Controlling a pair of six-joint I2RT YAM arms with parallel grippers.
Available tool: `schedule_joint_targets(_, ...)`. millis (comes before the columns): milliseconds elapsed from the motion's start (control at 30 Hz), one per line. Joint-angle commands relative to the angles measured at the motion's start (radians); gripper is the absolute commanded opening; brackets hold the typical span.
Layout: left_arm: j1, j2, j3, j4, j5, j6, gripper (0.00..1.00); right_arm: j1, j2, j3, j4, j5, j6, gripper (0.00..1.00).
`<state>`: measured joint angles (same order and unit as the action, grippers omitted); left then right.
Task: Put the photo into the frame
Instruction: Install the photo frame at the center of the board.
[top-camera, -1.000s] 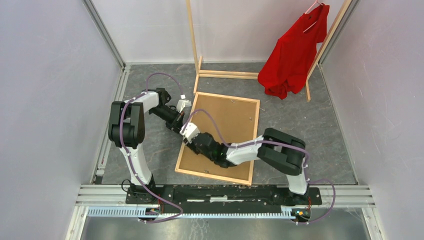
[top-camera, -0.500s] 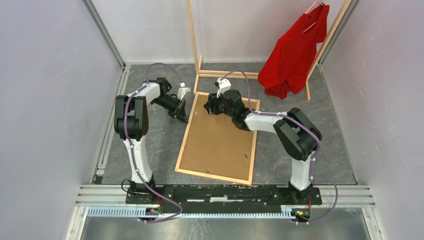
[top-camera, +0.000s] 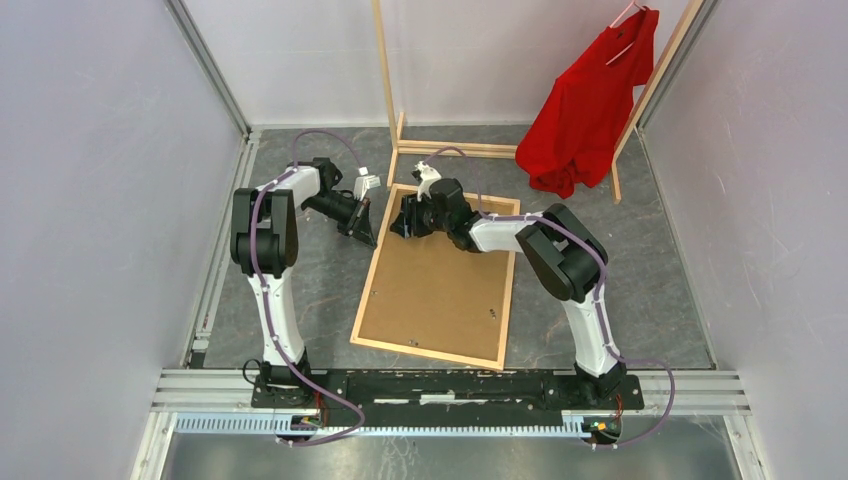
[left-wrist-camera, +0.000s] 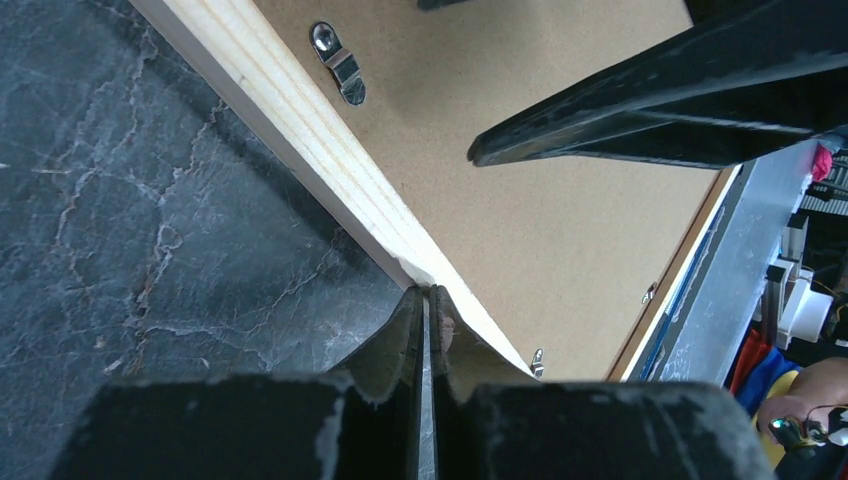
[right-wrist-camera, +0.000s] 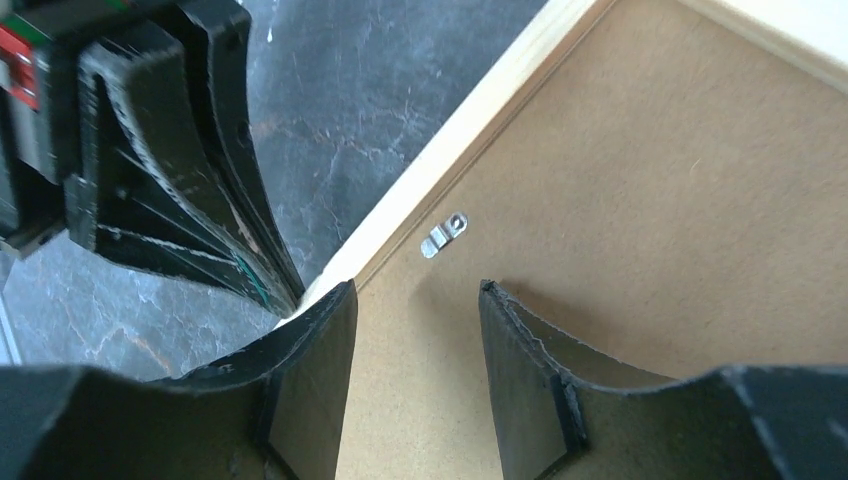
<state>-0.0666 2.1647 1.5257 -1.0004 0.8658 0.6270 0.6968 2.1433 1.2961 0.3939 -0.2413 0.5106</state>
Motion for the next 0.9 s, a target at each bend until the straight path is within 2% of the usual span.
schedule_joint_targets(0,-0.007,0.015,0.0,0.003,0.019,-0.015,0.09,0.008,0.029,0.042,0.012,-0.049,0.044,0.55)
schedule_joint_targets(867,-0.007,-0.002,-0.028,0.005,0.008,0.005,0.08,0.021,0.134,0.149,-0.015,-0.059,0.1,0.54)
